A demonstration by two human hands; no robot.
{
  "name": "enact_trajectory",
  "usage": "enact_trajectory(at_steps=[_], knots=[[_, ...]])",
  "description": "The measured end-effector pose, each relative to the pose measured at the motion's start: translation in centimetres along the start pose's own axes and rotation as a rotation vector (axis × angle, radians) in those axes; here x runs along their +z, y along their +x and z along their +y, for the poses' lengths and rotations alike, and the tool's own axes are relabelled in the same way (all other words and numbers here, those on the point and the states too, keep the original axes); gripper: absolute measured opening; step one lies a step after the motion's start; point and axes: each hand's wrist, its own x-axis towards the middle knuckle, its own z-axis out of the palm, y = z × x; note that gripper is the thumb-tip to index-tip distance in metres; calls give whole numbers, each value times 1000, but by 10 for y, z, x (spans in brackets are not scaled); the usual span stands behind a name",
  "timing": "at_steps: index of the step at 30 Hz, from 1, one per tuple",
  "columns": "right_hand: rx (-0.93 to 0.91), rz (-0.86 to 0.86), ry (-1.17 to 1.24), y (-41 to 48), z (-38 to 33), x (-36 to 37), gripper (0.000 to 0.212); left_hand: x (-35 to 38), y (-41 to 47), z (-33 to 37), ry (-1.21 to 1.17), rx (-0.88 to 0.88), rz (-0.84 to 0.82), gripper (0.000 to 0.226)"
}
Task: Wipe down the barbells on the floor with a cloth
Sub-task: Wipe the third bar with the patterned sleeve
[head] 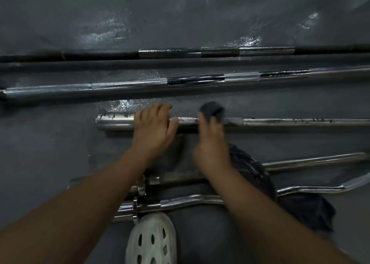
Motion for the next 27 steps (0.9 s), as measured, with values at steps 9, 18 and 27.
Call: enact_trajectory(at_steps=[9, 18, 27], knots=[[182, 93, -128, 24, 22, -17, 81, -10, 9, -22, -31, 40, 78, 46], [-64, -56, 129, 23, -26, 10, 82, -16, 12, -19, -87, -44, 59, 42], [-79, 34, 81, 2, -11, -3, 66, -17, -14, -17, -202, -145, 28, 37]])
